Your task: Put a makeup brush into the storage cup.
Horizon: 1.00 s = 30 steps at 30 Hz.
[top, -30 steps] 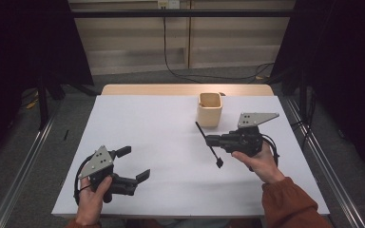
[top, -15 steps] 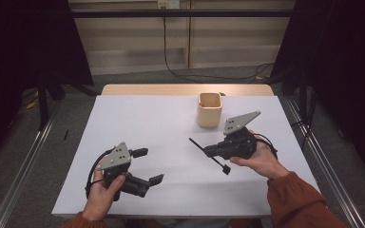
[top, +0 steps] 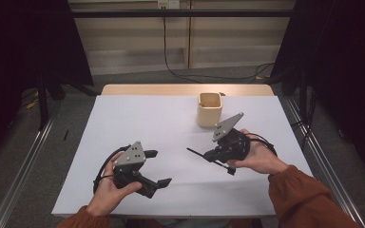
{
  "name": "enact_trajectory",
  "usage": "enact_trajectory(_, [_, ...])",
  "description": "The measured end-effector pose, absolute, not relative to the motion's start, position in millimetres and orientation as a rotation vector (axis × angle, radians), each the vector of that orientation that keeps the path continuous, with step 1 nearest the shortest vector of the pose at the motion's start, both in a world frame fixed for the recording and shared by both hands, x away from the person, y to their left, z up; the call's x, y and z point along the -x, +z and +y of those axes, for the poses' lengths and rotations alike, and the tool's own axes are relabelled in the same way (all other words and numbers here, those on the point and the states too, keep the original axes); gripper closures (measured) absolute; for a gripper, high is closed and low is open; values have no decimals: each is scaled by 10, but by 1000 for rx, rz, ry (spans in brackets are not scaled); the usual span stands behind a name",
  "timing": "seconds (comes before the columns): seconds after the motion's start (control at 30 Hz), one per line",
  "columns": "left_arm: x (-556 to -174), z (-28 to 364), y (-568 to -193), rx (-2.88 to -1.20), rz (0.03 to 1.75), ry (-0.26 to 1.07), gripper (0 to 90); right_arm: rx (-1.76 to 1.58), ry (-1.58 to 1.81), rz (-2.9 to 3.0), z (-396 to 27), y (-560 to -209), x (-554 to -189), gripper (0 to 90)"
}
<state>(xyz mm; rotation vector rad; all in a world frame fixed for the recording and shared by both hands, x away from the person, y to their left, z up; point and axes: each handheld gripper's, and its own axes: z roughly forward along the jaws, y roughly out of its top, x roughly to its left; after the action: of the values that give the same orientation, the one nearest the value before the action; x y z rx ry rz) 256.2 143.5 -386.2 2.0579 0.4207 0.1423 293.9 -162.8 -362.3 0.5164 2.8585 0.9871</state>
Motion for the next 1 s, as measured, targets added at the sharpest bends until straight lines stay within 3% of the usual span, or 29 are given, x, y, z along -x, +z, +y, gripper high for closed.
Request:
enact_trajectory(0.27, [-2625, 1333, -3864, -2118, 389, 25, 69, -452, 810, 2955, -1547, -3696, -2927, 858])
enact_trajectory(1.0, [-2735, 1040, -3881, -2337, 291, -39, 105, -357, 708, 3060, -1414, -3807, -2841, 858])
